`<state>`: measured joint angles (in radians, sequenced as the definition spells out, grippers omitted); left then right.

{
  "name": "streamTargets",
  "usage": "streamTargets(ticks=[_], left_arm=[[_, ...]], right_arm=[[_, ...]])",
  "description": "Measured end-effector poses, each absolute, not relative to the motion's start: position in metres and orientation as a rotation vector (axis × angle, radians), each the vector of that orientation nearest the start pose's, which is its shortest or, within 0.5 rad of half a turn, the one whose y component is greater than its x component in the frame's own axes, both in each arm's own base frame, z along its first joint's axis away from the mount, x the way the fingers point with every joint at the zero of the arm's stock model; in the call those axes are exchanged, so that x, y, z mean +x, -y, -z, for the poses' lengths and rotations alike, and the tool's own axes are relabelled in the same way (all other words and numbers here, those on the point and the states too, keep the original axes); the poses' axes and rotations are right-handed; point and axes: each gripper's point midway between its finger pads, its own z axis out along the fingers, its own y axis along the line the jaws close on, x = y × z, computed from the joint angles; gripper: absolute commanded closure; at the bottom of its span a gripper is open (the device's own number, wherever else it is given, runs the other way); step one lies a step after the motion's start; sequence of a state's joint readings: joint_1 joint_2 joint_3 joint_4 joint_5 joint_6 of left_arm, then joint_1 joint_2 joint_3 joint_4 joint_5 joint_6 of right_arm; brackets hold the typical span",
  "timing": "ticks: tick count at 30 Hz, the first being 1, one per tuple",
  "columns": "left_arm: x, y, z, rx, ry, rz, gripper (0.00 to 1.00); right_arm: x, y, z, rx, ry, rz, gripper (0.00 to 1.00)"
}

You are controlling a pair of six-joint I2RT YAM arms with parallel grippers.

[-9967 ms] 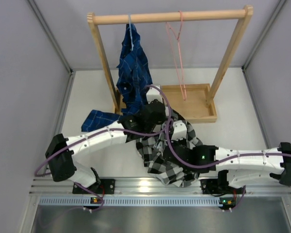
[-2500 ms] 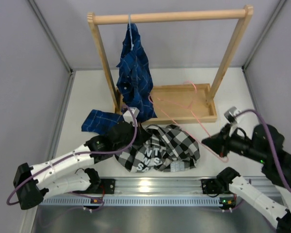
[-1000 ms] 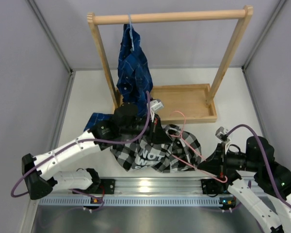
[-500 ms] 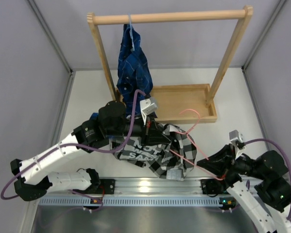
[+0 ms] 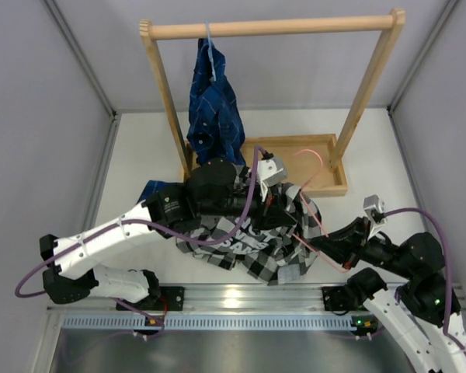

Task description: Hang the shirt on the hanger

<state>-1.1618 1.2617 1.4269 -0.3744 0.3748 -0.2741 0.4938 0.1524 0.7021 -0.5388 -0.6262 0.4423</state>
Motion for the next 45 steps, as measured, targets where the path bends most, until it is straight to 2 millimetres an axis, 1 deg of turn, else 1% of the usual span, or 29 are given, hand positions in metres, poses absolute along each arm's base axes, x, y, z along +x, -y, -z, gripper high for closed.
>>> streamTargets(ticks=[2,5,7,8,10,11,13,14,18,20,22,25,26,28,30,32,34,37,39,40,41,43,45], left_arm=[[0.096,0.387,-0.365,1.079,-1.671,1.250,1.00],[0.113,0.383,-0.354,1.023,-1.721,1.136,1.00],[0.119,0.379,-0.352,1.013,-1.752,1.074,0.93],[0.123,0.379,-0.357,1.004,-1.755,1.049,0.82],[0.129,0.380,-0.367,0.996,-1.743,1.006,0.70],[0.130,0.380,-0.372,0.993,-1.738,0.990,0.52],[0.128,0.380,-0.382,1.002,-1.713,0.983,0.33],[0.125,0.379,-0.385,1.023,-1.697,0.989,0.02],[0.112,0.371,-0.400,1.086,-1.625,0.984,0.02],[0.113,0.359,-0.416,1.082,-1.565,0.945,0.02],[0.120,0.342,-0.436,1.047,-1.491,0.878,0.02],[0.142,0.305,-0.473,0.920,-1.390,0.732,0.02],[0.147,0.299,-0.481,0.894,-1.369,0.700,0.02],[0.151,0.289,-0.500,0.871,-1.316,0.659,0.02],[0.151,0.294,-0.512,0.907,-1.261,0.645,0.02],[0.147,0.308,-0.511,1.004,-1.216,0.648,0.02],[0.139,0.327,-0.499,1.138,-1.187,0.673,0.02],[0.140,0.357,-0.474,1.295,-1.209,0.690,0.02],[0.149,0.371,-0.456,1.394,-1.256,0.718,0.02],[0.154,0.375,-0.450,1.437,-1.273,0.757,0.03],[0.165,0.375,-0.444,1.459,-1.302,0.785,0.03],[0.183,0.367,-0.433,1.483,-1.348,0.848,0.04],[0.190,0.355,-0.422,1.501,-1.393,0.904,0.05]], right_arm=[[0.071,-0.171,-0.291,-0.565,-1.577,-1.202,1.00],[0.075,-0.175,-0.286,-0.563,-1.526,-1.228,1.00],[0.080,-0.179,-0.281,-0.553,-1.508,-1.240,1.00],[0.082,-0.180,-0.280,-0.549,-1.503,-1.243,1.00],[0.085,-0.182,-0.283,-0.541,-1.481,-1.257,1.00],[0.085,-0.183,-0.286,-0.540,-1.466,-1.264,1.00],[0.087,-0.185,-0.291,-0.537,-1.438,-1.277,1.00],[0.088,-0.185,-0.293,-0.533,-1.426,-1.279,1.00],[0.094,-0.183,-0.293,-0.500,-1.398,-1.260,1.00],[0.097,-0.180,-0.293,-0.478,-1.383,-1.243,1.00],[0.100,-0.178,-0.292,-0.458,-1.376,-1.227,1.00],[0.104,-0.176,-0.291,-0.437,-1.382,-1.205,1.00],[0.105,-0.176,-0.290,-0.435,-1.386,-1.201,1.00],[0.105,-0.176,-0.287,-0.436,-1.397,-1.198,1.00],[0.104,-0.176,-0.285,-0.443,-1.408,-1.196,1.00],[0.102,-0.176,-0.283,-0.453,-1.421,-1.196,1.00],[0.097,-0.176,-0.281,-0.476,-1.437,-1.194,1.00],[0.087,-0.173,-0.283,-0.530,-1.450,-1.180,1.00],[0.079,-0.171,-0.287,-0.565,-1.448,-1.172,1.00],[0.076,-0.170,-0.289,-0.580,-1.444,-1.169,1.00],[0.072,-0.170,-0.291,-0.598,-1.438,-1.167,1.00],[0.066,-0.170,-0.292,-0.633,-1.431,-1.171,1.00],[0.061,-0.170,-0.290,-0.662,-1.432,-1.176,1.00]])
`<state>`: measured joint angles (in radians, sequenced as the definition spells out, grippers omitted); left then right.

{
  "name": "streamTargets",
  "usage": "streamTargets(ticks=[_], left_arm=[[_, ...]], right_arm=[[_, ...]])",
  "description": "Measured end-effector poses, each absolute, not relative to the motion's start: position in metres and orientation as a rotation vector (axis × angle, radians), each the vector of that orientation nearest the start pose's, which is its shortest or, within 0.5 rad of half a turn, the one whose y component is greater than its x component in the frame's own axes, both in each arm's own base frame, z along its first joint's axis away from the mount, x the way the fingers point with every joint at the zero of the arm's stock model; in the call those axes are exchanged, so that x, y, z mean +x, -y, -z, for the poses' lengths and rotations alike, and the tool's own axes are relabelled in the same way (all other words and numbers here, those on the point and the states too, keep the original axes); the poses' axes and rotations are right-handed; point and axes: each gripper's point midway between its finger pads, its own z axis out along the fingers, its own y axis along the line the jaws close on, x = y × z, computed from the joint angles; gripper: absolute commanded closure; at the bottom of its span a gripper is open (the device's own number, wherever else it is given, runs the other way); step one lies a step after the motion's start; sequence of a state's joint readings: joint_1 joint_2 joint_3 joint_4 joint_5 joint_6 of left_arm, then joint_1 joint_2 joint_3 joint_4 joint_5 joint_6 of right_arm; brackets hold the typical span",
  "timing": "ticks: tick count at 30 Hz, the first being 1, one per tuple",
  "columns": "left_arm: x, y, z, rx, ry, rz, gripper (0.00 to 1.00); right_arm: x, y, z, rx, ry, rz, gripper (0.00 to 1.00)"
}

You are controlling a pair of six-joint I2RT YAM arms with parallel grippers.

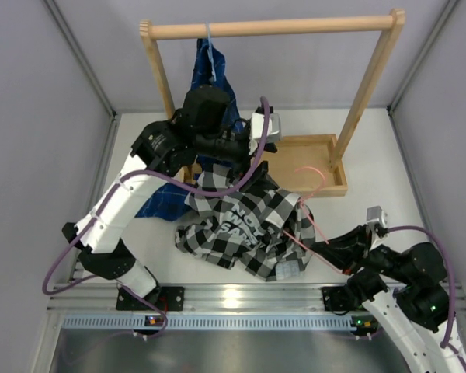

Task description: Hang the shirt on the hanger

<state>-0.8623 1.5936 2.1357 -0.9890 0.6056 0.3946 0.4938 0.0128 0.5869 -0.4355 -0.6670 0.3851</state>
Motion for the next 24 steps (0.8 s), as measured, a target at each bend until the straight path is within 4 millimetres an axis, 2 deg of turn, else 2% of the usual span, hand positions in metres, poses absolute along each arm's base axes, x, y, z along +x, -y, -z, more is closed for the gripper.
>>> streamTargets(ticks=[7,12,13,16,19,20,24], left_arm=[[0.139,0.352,-0.400,1.667,-1.344,1.174,0.19],[0.127,0.348,-0.386,1.712,-1.347,1.264,0.19],[0.125,0.347,-0.386,1.716,-1.347,1.277,0.23],[0.124,0.347,-0.387,1.712,-1.352,1.295,0.29],[0.123,0.349,-0.386,1.716,-1.352,1.322,0.27],[0.122,0.350,-0.385,1.719,-1.352,1.335,0.22],[0.117,0.353,-0.384,1.734,-1.339,1.384,0.16]], right_arm=[[0.053,-0.170,-0.289,-0.715,-1.425,-1.175,1.00],[0.051,-0.169,-0.292,-0.734,-1.408,-1.166,1.00],[0.050,-0.169,-0.292,-0.738,-1.406,-1.165,1.00],[0.050,-0.169,-0.292,-0.750,-1.401,-1.164,1.00],[0.048,-0.170,-0.292,-0.761,-1.394,-1.164,1.00],[0.048,-0.170,-0.292,-0.764,-1.392,-1.165,1.00],[0.047,-0.170,-0.292,-0.776,-1.387,-1.162,1.00]])
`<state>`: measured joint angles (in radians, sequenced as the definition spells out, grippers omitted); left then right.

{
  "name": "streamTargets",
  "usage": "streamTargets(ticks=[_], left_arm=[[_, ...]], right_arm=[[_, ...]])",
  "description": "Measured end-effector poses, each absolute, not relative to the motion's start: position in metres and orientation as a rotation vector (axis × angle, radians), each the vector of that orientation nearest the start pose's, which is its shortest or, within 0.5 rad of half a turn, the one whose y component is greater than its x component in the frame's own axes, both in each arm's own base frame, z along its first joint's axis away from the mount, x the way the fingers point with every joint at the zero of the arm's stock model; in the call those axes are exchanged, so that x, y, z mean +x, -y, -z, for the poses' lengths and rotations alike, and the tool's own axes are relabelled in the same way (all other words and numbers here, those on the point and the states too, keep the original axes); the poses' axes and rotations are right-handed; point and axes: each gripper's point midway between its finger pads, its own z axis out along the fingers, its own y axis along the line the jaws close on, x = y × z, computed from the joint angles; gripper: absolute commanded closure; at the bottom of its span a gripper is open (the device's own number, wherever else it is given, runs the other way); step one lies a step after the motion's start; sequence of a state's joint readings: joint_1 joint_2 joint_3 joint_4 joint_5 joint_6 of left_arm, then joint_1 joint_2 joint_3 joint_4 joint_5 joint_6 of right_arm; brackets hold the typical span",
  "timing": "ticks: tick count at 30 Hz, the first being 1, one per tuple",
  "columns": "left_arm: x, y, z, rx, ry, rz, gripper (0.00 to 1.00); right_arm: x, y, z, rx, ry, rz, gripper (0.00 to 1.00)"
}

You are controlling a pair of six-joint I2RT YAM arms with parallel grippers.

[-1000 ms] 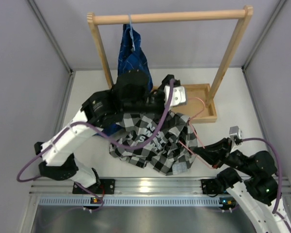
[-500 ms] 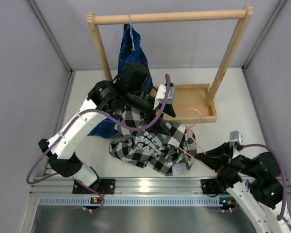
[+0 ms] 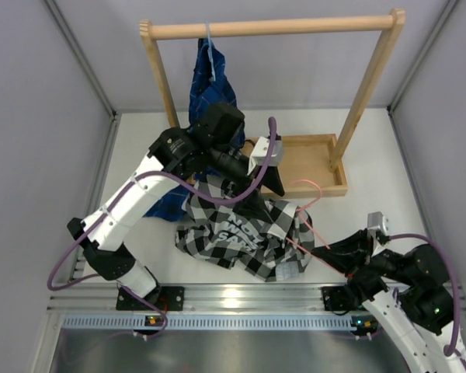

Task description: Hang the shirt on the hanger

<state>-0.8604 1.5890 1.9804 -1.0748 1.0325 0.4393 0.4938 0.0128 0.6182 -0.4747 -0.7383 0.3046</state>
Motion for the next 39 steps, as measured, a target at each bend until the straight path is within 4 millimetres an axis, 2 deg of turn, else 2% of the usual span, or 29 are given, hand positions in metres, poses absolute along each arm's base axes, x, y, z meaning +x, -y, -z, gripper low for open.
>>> streamTargets(ticks=[1,3,4,5,6,9,10,11,12,18,19,20,21,22,23,28,33,36,37,39], left_arm=[[0.114,0.354,-0.384,1.740,-1.334,1.389,0.17],[0.108,0.355,-0.384,1.752,-1.325,1.400,0.33],[0.105,0.356,-0.384,1.760,-1.321,1.405,0.52],[0.102,0.357,-0.384,1.766,-1.321,1.409,0.64],[0.100,0.358,-0.384,1.774,-1.314,1.408,0.68],[0.098,0.359,-0.383,1.781,-1.311,1.395,0.71],[0.098,0.359,-0.383,1.781,-1.312,1.391,0.76],[0.099,0.359,-0.382,1.781,-1.316,1.385,0.92],[0.099,0.359,-0.382,1.781,-1.319,1.380,1.00],[0.100,0.360,-0.380,1.785,-1.321,1.346,1.00],[0.100,0.359,-0.381,1.784,-1.318,1.338,0.55],[0.099,0.359,-0.381,1.786,-1.314,1.337,0.55],[0.099,0.359,-0.382,1.785,-1.317,1.325,0.23],[0.099,0.358,-0.382,1.785,-1.313,1.310,0.16],[0.099,0.358,-0.383,1.781,-1.320,1.302,0.04],[0.105,0.360,-0.388,1.763,-1.327,1.229,0.02],[0.104,0.360,-0.392,1.759,-1.314,1.228,0.02],[0.099,0.361,-0.393,1.770,-1.301,1.246,0.15],[0.096,0.362,-0.393,1.779,-1.293,1.253,0.26],[0.088,0.364,-0.393,1.798,-1.279,1.263,0.37]], right_arm=[[0.047,-0.170,-0.292,-0.779,-1.384,-1.159,1.00],[0.047,-0.170,-0.292,-0.785,-1.379,-1.153,1.00],[0.046,-0.169,-0.294,-0.789,-1.373,-1.150,1.00],[0.045,-0.169,-0.295,-0.794,-1.368,-1.148,1.00],[0.045,-0.169,-0.297,-0.796,-1.362,-1.144,1.00],[0.042,-0.168,-0.302,-0.813,-1.348,-1.143,1.00],[0.042,-0.168,-0.303,-0.815,-1.350,-1.140,1.00],[0.042,-0.169,-0.303,-0.820,-1.351,-1.142,1.00],[0.042,-0.169,-0.303,-0.824,-1.358,-1.143,1.00],[0.040,-0.168,-0.307,-0.840,-1.365,-1.130,1.00],[0.040,-0.168,-0.307,-0.842,-1.362,-1.127,1.00],[0.041,-0.168,-0.307,-0.845,-1.360,-1.124,1.00],[0.041,-0.168,-0.307,-0.846,-1.359,-1.122,1.00],[0.041,-0.167,-0.307,-0.847,-1.357,-1.120,1.00],[0.041,-0.168,-0.308,-0.850,-1.351,-1.118,1.00],[0.038,-0.168,-0.309,-0.869,-1.334,-1.121,1.00],[0.036,-0.168,-0.308,-0.879,-1.325,-1.128,1.00],[0.035,-0.169,-0.306,-0.883,-1.325,-1.131,1.00],[0.035,-0.169,-0.305,-0.884,-1.328,-1.132,1.00],[0.035,-0.169,-0.305,-0.884,-1.327,-1.132,1.00]])
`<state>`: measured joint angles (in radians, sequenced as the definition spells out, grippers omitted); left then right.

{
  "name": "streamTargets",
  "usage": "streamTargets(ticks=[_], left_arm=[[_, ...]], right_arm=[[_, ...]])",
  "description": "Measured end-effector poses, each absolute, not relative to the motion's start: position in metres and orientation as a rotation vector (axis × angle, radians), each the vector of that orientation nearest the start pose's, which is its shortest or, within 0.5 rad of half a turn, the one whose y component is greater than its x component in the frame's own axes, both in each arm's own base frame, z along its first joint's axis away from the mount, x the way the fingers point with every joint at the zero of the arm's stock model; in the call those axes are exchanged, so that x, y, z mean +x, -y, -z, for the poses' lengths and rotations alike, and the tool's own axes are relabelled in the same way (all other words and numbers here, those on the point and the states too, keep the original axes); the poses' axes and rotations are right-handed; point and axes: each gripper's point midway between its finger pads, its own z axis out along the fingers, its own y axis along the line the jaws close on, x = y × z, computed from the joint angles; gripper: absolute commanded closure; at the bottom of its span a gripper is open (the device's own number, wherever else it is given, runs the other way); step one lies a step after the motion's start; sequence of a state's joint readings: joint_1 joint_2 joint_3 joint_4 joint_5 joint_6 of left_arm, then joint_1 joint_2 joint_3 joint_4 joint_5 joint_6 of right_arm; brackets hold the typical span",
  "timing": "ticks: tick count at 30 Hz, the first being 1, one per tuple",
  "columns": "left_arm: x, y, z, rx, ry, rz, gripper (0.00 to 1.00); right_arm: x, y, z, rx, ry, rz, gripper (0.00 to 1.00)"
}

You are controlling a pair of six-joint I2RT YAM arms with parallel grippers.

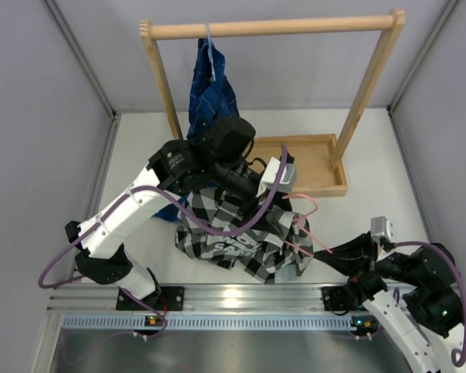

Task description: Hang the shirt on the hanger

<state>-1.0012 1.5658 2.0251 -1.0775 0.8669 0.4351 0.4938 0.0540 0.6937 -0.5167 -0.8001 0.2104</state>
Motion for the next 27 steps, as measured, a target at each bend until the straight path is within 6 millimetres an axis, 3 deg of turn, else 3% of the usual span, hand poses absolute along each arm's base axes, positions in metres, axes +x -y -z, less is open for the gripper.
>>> streamTargets(ticks=[1,2,3,5,7,15,17,18,19,27], left_arm=[[0.082,0.365,-0.392,1.811,-1.270,1.268,0.44],[0.075,0.367,-0.392,1.826,-1.259,1.274,0.62],[0.069,0.368,-0.391,1.838,-1.254,1.282,0.71],[0.061,0.370,-0.388,1.867,-1.234,1.285,0.82],[0.060,0.370,-0.383,1.874,-1.243,1.277,1.00],[0.067,0.368,-0.378,1.864,-1.267,1.235,1.00],[0.069,0.368,-0.379,1.856,-1.270,1.216,1.00],[0.070,0.368,-0.378,1.853,-1.278,1.204,1.00],[0.072,0.367,-0.376,1.844,-1.292,1.191,1.00],[0.110,0.356,-0.371,1.621,-1.472,0.953,1.00]], right_arm=[[0.035,-0.169,-0.305,-0.886,-1.325,-1.133,1.00],[0.035,-0.169,-0.305,-0.887,-1.326,-1.133,1.00],[0.034,-0.169,-0.305,-0.888,-1.325,-1.133,1.00],[0.033,-0.169,-0.305,-0.894,-1.323,-1.137,1.00],[0.032,-0.169,-0.304,-0.903,-1.320,-1.141,1.00],[0.036,-0.168,-0.304,-0.891,-1.325,-1.119,1.00],[0.038,-0.168,-0.304,-0.881,-1.328,-1.108,0.75],[0.040,-0.167,-0.306,-0.870,-1.322,-1.098,0.48],[0.042,-0.166,-0.308,-0.857,-1.319,-1.089,0.01],[0.059,-0.147,-0.326,-0.674,-1.310,-0.976,0.01]])
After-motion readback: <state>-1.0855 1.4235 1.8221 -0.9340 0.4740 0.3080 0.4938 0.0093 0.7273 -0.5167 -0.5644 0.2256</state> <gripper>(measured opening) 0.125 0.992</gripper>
